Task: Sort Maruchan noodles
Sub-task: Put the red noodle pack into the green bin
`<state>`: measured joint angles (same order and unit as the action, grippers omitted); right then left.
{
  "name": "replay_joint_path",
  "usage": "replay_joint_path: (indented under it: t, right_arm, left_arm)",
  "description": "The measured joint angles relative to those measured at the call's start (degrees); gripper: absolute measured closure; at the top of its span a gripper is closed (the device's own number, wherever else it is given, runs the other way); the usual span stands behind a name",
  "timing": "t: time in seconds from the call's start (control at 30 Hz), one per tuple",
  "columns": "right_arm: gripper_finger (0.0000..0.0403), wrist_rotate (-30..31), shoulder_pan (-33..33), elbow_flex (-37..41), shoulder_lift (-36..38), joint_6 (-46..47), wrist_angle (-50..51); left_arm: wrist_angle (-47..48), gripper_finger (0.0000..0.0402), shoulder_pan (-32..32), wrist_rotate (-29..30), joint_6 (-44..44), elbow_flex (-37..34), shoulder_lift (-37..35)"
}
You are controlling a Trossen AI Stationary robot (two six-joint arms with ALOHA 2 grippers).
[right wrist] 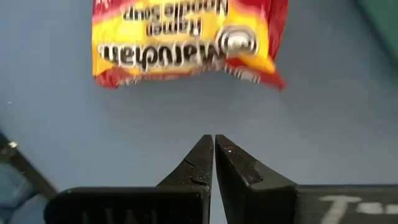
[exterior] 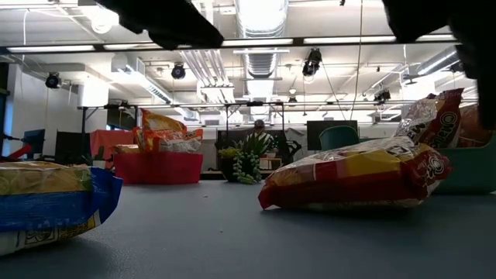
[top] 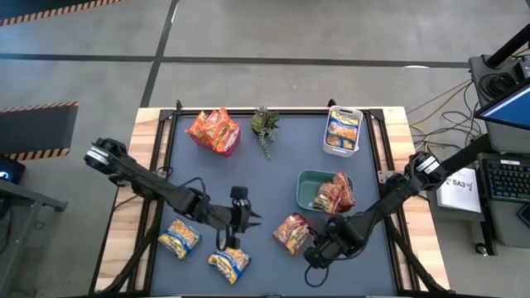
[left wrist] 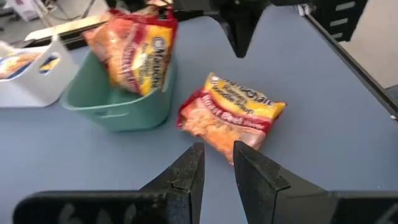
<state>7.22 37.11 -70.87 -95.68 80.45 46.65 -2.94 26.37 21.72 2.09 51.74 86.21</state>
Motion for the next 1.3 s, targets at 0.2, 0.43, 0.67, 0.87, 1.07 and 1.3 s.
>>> replay_joint_path:
  t: [0.2, 0.43, 0.67, 0.87, 1.07, 1.3]
  right_arm:
    - [0.0394, -1.24, 3.41, 0.26, 0.0, 3.88, -0.26]
    - [0.0394, 1.57, 7.53, 2.49, 0.0, 7.36, -0.26]
    - [0.0394, 7.28, 7.86, 5.58, 0.0, 12.35, -3.76]
    - [0.039, 12.13, 7.87, 6.3, 0.0, 17.62, -8.51]
    - [0.0337, 12.14, 7.9, 6.52, 0.0, 21.28, -11.6]
    - [0.0223, 13.2, 7.73, 7.54, 0.0, 24.63, -12.97]
  left_arm:
    - [-8.05, 0.0333, 0.3, 0.01, -2.07, 1.56, 7.81]
    - [-9.61, 0.0333, 0.22, 0.06, -6.1, 7.05, 15.93]
    - [-9.63, 0.0333, 0.11, 0.17, -11.12, 10.39, 20.29]
    - [-10.09, 0.0333, 0.11, 0.19, -7.08, 9.71, 22.61]
    - [-13.42, 0.0333, -0.02, 0.19, -6.56, 9.62, 26.17]
    - [-13.49, 0.0333, -0.62, 0.19, -7.32, 10.17, 26.87]
